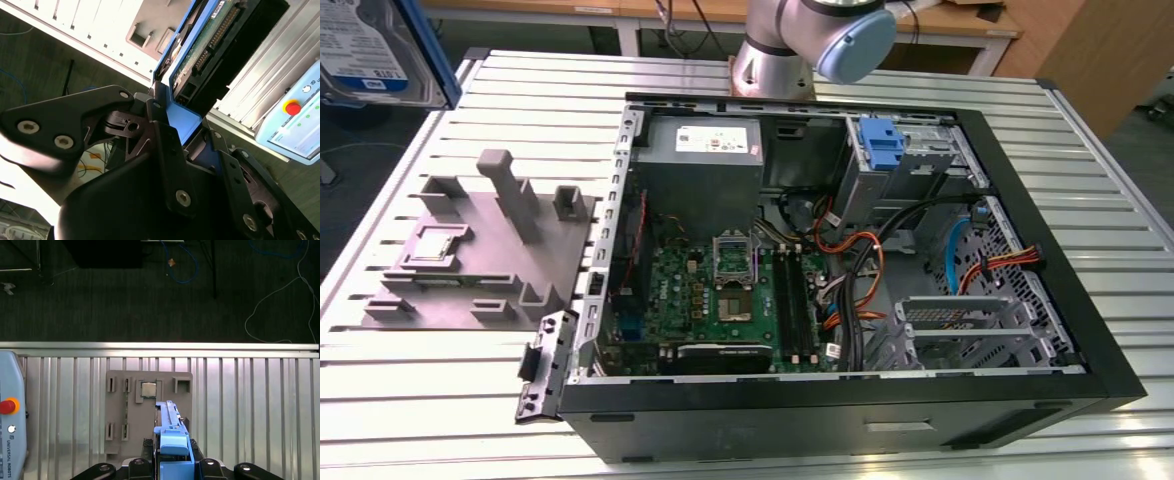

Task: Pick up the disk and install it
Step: 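Pick up the disk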

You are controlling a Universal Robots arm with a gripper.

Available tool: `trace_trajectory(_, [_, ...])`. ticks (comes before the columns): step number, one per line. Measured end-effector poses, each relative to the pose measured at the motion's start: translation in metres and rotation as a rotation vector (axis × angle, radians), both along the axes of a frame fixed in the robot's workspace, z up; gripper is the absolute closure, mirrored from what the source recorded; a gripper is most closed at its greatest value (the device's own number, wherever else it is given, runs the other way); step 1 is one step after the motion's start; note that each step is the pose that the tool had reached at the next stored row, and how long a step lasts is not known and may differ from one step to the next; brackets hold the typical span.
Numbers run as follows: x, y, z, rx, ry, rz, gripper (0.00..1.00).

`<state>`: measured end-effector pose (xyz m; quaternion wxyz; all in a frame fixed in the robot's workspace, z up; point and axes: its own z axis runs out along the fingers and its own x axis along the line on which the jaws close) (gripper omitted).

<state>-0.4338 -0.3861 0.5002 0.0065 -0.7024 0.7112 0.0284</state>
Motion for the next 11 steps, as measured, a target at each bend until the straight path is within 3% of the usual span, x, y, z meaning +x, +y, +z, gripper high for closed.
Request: trace_trajectory(11, [0.0, -0.0079, 0.0, 0.0, 0.0, 0.0, 0.63])
